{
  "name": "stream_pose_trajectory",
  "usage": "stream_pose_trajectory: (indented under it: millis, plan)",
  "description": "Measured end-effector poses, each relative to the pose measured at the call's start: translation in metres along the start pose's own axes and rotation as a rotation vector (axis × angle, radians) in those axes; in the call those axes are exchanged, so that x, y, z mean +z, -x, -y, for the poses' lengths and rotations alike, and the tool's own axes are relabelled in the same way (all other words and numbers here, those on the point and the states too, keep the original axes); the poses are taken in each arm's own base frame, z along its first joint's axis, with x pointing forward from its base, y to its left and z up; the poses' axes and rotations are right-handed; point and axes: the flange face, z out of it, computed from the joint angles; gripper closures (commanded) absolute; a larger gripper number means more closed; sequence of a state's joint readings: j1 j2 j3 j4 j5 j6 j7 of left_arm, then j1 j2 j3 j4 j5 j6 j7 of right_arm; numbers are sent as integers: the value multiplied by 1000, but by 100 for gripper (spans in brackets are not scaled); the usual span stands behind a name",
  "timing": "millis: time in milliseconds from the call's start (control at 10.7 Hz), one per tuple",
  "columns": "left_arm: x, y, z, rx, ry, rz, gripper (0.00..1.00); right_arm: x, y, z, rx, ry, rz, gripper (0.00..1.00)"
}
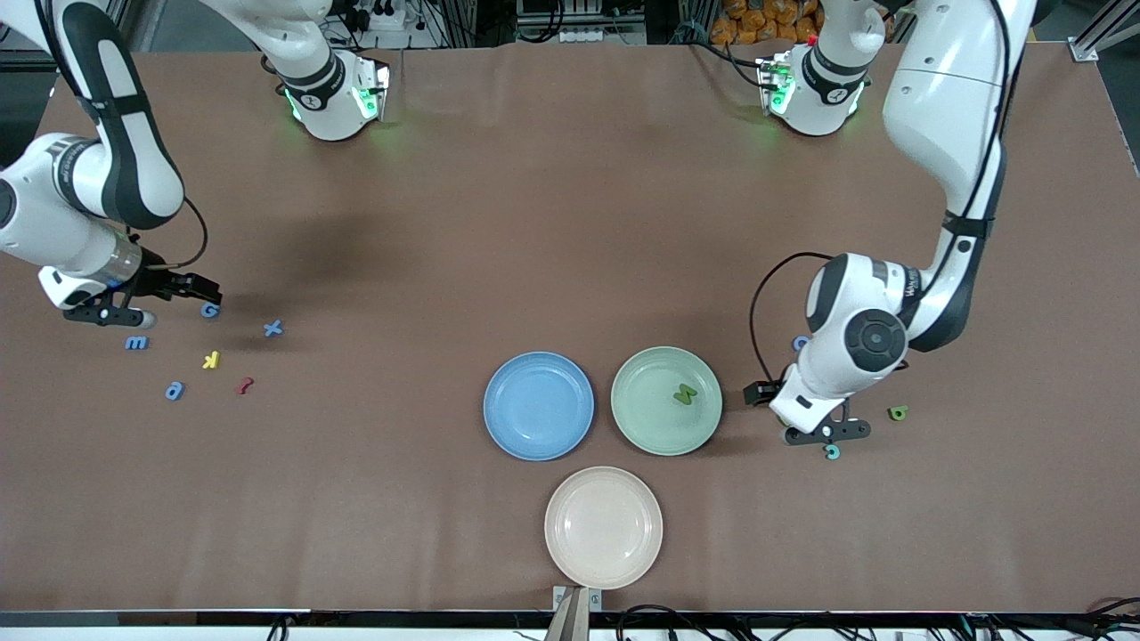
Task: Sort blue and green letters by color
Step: 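Grasp the green u with the left gripper while the right gripper reaches the blue X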
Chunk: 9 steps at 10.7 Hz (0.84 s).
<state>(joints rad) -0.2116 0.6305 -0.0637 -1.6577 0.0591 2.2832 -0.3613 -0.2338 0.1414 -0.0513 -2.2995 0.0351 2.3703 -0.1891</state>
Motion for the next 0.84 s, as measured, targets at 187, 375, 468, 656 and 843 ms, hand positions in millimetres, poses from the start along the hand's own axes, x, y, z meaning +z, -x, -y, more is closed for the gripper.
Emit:
stream_pose_trajectory:
  millis: [187, 375, 468, 656, 843]
  plan:
    - [1, -4, 36, 108, -32, 3, 0, 15, -7, 31, -22, -30, -5, 0]
    - [5, -6, 69, 177, -47, 5, 0, 29, -14, 61, -68, -26, -24, 0]
    - [8, -5, 83, 202, -37, -22, 0, 38, -15, 67, -78, -23, -27, 0]
    - [25, 5, 110, 229, -15, -78, 0, 60, -18, 71, -105, -15, -31, 0]
    - [38, 17, 129, 241, -9, -86, 0, 79, -21, 85, -136, -5, -52, 0]
